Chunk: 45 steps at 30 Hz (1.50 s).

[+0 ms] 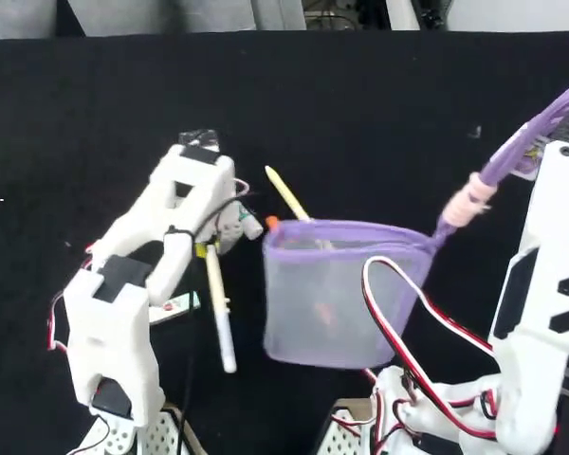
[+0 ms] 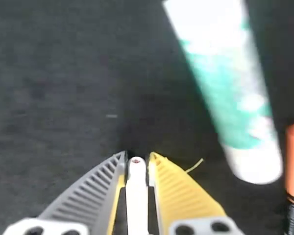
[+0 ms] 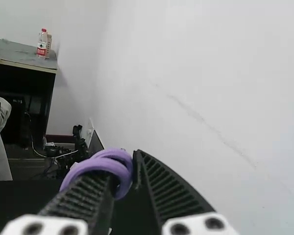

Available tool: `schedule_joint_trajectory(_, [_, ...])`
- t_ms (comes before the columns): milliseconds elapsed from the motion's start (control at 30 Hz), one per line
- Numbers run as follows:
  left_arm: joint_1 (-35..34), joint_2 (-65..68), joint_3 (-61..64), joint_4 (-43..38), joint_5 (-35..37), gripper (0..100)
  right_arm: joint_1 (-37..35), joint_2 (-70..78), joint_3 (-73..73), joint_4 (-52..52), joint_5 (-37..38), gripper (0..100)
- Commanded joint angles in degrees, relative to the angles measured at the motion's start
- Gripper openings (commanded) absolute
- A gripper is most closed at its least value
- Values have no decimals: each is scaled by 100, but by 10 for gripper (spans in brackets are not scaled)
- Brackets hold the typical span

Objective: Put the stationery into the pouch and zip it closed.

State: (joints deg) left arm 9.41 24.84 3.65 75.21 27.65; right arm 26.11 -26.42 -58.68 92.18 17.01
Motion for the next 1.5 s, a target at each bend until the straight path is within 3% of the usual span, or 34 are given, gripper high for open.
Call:
schedule_joint_trajectory(0, [-725,-220,-505,545,-18,29,79,119,-13,-70,-53,11])
schedule_joint_trajectory(367, [-848,-1705,-2035,765,9,29,53,22,13,-70,-62,11])
schedule_joint_trajectory(533, [-848,-2804,-2993,800,0,29,-888,-409,-4,176,-53,13])
schedule_joint_trajectory(800, [-822,-4976,-3046,545,-18,29,-2620,-822,40,431,185,14])
schedule_joint_trajectory(1167, [-778,-8026,-2774,229,0,29,-3156,-813,84,457,220,12])
schedule_joint_trajectory(1467, [1376,-9644,-1596,-387,123,29,-3156,-840,857,70,220,12])
